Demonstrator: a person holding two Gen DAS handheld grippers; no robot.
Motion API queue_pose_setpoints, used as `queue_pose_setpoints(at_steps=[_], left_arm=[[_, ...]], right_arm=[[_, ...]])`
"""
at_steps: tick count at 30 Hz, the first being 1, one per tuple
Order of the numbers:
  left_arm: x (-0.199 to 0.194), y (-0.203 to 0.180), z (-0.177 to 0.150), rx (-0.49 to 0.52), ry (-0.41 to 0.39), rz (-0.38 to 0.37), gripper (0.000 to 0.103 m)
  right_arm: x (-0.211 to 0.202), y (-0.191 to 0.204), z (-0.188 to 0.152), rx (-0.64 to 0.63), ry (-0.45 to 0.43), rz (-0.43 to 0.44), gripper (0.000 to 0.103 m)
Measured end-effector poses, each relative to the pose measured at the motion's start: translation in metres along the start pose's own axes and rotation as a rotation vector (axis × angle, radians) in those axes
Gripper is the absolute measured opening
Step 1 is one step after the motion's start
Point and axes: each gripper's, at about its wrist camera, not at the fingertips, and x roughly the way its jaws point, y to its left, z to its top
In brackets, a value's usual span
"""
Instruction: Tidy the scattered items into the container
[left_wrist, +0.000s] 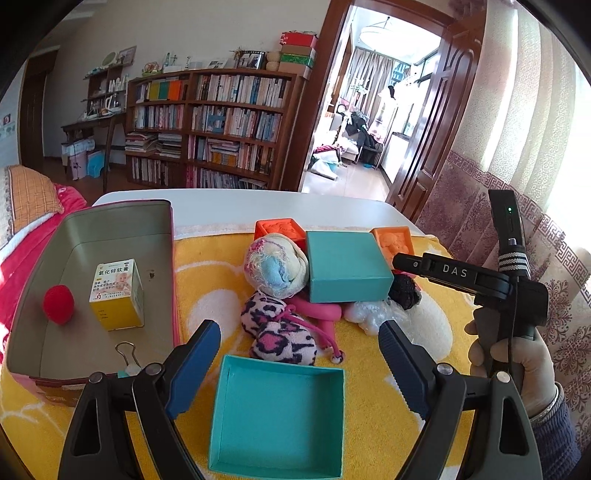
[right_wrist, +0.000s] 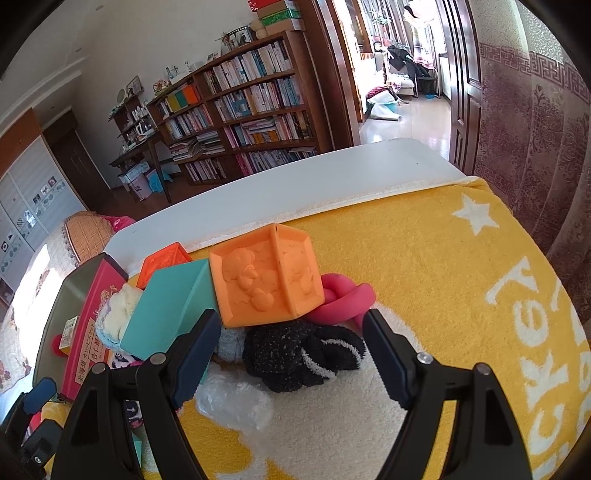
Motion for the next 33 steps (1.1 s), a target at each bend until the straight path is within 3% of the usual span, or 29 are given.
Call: queue_pose_setpoints(at_steps=[2,6,13,17,24,33], left_arm=[[-0.002,-0.005,-0.008,0.030,0.013,-0.002,0.099],[-0.006,-0.012,-0.027,0.082,0.034,0.025,0.100],[0.002,-0.003,-0.049,0.085,0.092,0.057,0.100],[0.010,0.005,-0.048,0.064,0.101,0.067,0.100],[0.031,0.033,-0.043,-0.077,0.176,0.012,0.100],[0.040,0.009,-0.047,0.035,0.224,0.010,0.100]], right_arm=[[0.000,-0.002,0.000,0.006,0.001,-0.001,0.082],[0.001,0.000,-0.001,0.004,0.007,0.003,0.082],[0.003,0.008,-0.003,-0.019,0.013,0.012,0.082],[0.003,0.005,-0.003,-0.008,0.013,0.013,0.082],[0.003,-0.001,-0.002,0.009,0.016,0.015,0.082],[0.002,-0.010,0.000,0.040,0.016,0.011,0.082]])
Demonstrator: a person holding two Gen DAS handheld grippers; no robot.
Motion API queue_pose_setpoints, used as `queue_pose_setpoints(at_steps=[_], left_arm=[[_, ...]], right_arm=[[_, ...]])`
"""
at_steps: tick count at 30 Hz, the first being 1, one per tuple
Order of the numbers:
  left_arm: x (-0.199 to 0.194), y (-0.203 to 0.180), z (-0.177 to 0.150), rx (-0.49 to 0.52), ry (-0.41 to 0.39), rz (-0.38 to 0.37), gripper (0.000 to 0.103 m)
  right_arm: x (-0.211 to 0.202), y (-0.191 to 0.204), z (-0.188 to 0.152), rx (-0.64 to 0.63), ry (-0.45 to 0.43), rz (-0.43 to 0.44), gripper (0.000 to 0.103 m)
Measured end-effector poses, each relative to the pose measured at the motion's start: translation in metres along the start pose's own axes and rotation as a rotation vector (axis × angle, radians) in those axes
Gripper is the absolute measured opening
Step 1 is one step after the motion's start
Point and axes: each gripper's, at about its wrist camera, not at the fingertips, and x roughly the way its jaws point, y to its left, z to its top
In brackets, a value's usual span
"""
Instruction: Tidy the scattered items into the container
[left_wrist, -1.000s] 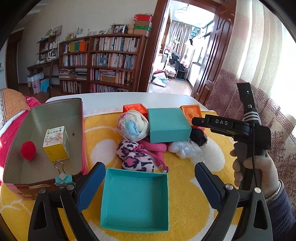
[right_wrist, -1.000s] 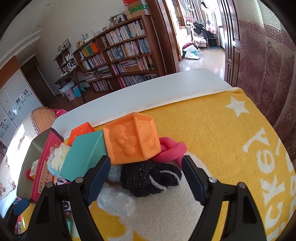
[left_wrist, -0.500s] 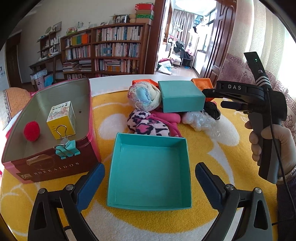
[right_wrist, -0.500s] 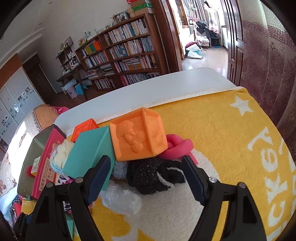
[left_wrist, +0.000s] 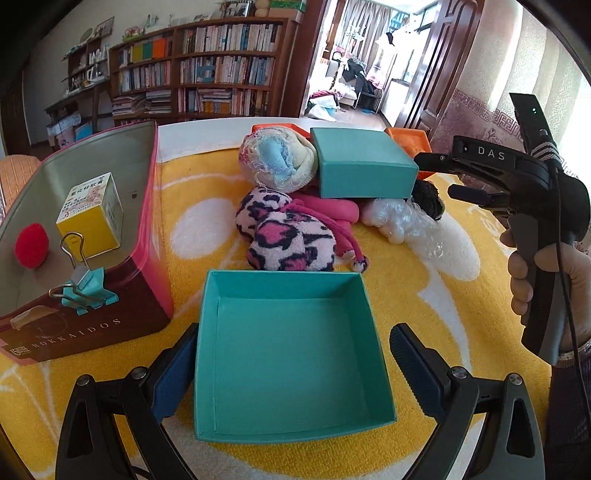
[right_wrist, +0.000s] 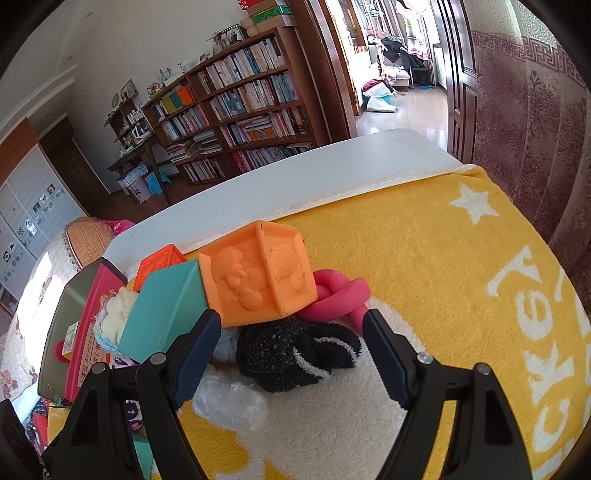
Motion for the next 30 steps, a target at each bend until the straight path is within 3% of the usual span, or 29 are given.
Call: queue_pose_setpoints(at_steps=[4,11,13,20,25,30], left_arm=[[0.005,0.000,-0.002,0.008,0.040,-0.025,0.102],[0.012,-0.014,-0.001,0.071,0.057,0.057,0.101],[0.008,-0.011,-0.001,0.063,0.041,0.049,0.090],[-0.005,0.005,-0.001,-0.012,-0.026,-0.009,0.090],[-0.013,0.004,0.001,-0.003,-0.062,-0.026,0.090],[-0.023,0.008,0.003,-0.030,-0.094,-0.048,0.090]], right_arm=[[0.001,-0.001,0.000,0.013,0.007,0.005,0.082],[0.000,0.003,0.001,-0.022,0.013,-0.004,0.082],[-0.004,-0.003,0.005,-0.019,0.011,-0.009,0.082],[-0.022,-0.037,0.015,0.030,0.028,-0.010,0.082],[-0.035,-0.031,0.005,-0.001,0.051,0.121,0.082],[-0.022,0.009,-0.020,-0.173,0.143,0.191,0.082]])
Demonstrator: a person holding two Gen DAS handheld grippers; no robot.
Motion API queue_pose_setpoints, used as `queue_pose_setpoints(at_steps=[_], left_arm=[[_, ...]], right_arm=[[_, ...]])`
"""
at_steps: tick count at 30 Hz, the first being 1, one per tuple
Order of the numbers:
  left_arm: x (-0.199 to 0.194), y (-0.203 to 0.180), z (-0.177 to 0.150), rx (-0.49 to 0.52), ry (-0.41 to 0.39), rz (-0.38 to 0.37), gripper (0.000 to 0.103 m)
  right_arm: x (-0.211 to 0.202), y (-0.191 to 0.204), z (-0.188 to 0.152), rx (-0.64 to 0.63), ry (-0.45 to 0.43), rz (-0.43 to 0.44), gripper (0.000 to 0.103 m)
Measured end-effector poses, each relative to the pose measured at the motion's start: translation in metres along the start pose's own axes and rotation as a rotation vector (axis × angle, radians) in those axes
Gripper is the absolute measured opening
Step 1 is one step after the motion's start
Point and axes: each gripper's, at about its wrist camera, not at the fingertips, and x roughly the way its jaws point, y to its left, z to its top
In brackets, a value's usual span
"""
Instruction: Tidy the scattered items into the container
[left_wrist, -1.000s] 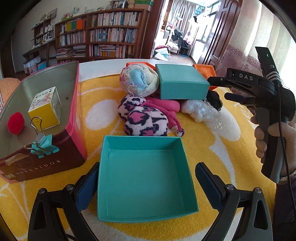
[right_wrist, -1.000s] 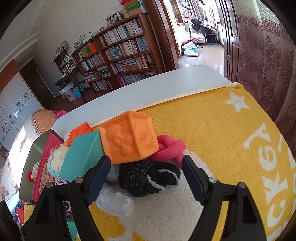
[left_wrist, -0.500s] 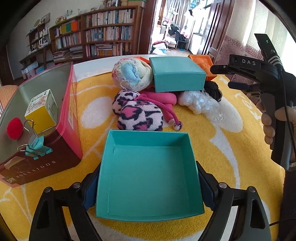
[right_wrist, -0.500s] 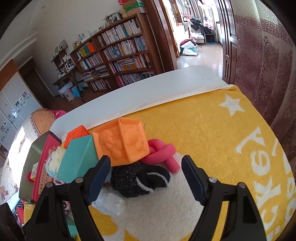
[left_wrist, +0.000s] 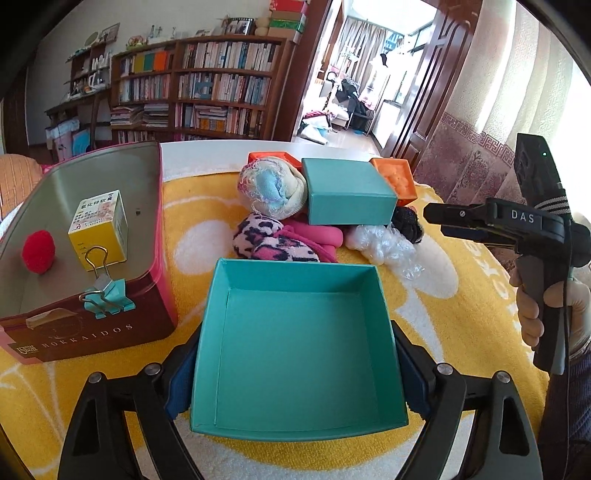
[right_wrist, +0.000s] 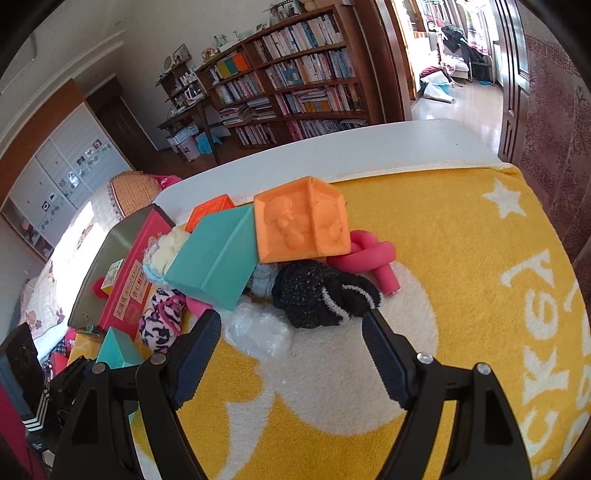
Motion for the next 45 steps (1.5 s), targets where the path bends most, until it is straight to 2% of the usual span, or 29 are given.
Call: queue_pose_setpoints(at_steps=[4,11,12,14,15,16,17,18,21,29,35,40,42,45], left_arm=[[-0.005,0.003,0.000,-0.019,-0.014,-0.008,0.090],[-0.013,-0.003,-0.001,-0.015,-0.029,-0.031,0.090],[-0.013,-0.002,-0.001,-0.014,-0.031,-0.031,0.090],[-0.014,-0.001,-0.001,-0.020,-0.035,-0.029,0.090],[-0.015,0.000,-0.001,-0.026,-0.038,-0.030,0.090],[-0.015,0.002,-0.001,-0.034,-0.042,-0.030,0.090],[-0.016,0.003,0.000,-0.040,-0.047,-0.031,0.090],[-0.018,0.004,-0.001,-0.044,-0.053,-0.031,0.090],[-0.024,0.006,0.000,-0.055,-0.081,-0.033,0.090],[-0.055,0.028,0.009,-0.120,-0.191,-0.009,0.090],[-0.081,0.055,0.020,-0.166,-0.263,0.055,0.090],[-0.093,0.080,0.032,-0.184,-0.286,0.139,0.090],[-0.093,0.090,0.037,-0.191,-0.293,0.176,0.090],[-0.091,0.103,0.041,-0.208,-0.297,0.238,0.090]], right_arm=[[0.027,0.016,-0.008,-0.035,0.069,-0.006,0.082],[0.052,0.034,-0.011,-0.099,0.050,-0.118,0.077],[0.055,0.034,-0.011,-0.099,0.052,-0.129,0.074],[0.060,0.034,-0.013,-0.107,0.061,-0.155,0.058],[0.059,0.035,-0.013,-0.121,0.054,-0.177,0.054],[0.058,0.035,-0.014,-0.125,0.057,-0.180,0.051],[0.056,0.033,-0.013,-0.121,0.057,-0.169,0.042],[0.051,0.032,-0.013,-0.116,0.056,-0.155,0.038],[0.038,0.032,-0.013,-0.112,0.032,-0.143,0.038],[0.004,0.035,-0.008,-0.066,-0.064,-0.008,0.038],[-0.002,0.041,-0.007,-0.030,-0.107,0.050,0.038],[-0.018,0.039,-0.003,0.004,-0.182,0.057,0.038],[-0.021,0.040,-0.001,0.010,-0.213,0.035,0.038],[-0.022,0.039,0.000,0.023,-0.230,0.043,0.038]])
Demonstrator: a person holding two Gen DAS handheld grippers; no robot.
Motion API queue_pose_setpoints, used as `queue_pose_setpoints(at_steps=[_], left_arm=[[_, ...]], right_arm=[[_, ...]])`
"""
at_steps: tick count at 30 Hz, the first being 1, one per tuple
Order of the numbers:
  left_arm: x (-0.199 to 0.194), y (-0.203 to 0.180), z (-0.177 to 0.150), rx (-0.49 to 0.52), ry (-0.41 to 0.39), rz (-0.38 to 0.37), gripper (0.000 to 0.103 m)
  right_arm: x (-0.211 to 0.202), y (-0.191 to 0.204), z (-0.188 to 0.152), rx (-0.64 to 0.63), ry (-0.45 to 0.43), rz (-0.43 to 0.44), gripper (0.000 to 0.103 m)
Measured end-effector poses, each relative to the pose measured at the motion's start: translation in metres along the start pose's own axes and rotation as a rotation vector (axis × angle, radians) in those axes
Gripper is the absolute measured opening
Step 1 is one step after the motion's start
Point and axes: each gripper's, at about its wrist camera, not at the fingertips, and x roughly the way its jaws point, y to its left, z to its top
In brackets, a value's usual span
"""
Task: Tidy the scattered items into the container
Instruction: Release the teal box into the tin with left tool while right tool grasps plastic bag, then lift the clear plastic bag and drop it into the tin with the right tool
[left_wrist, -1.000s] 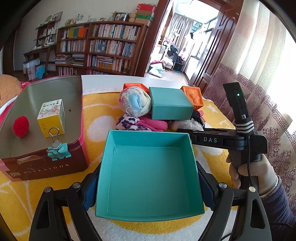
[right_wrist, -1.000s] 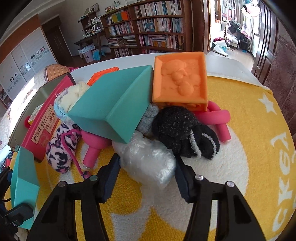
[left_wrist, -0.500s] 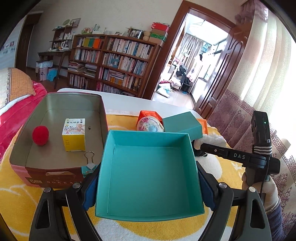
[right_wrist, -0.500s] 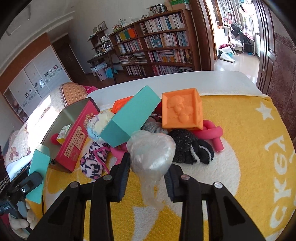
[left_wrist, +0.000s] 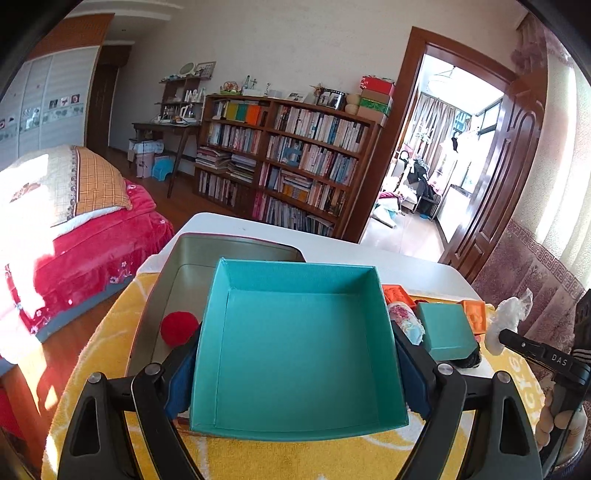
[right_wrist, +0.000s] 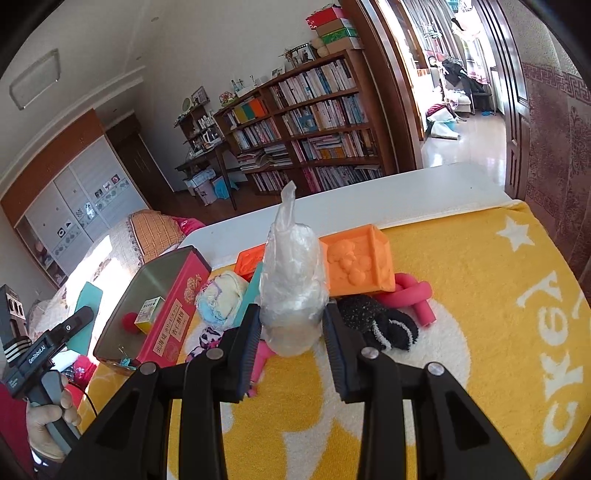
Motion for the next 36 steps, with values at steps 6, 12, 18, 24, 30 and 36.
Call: queue_pose_setpoints(at_steps=[6,12,18,24,30,36], left_arm=[[0.021,0.023,-0.004,-0.028,0.028,0.067,0.090],[0.029,0.032,-0.005,-0.052,0.027,0.103,0.098],[0.024,0.033,-0.006,-0.072,-0.002,0.105,0.102],[0.024,0.035,-0.006,-0.081,-0.002,0.107,0.102],[0.022,0.037,-0.007,-0.081,-0.007,0.114,0.102],[0.021,0.039,-0.007,-0.082,-0.007,0.121,0.102]], right_arm=[[0.000,0.003,0.001,-0.007,-0.018,0.016,0.037],[-0.001,0.011,-0.001,-0.021,-0.029,0.051,0.037],[0.002,0.017,-0.006,-0.028,-0.016,0.087,0.037],[0.008,0.024,-0.009,-0.038,0.004,0.108,0.037],[0.015,0.034,-0.014,-0.046,0.027,0.129,0.037],[0.022,0.054,-0.012,-0.065,0.045,0.157,0.037]])
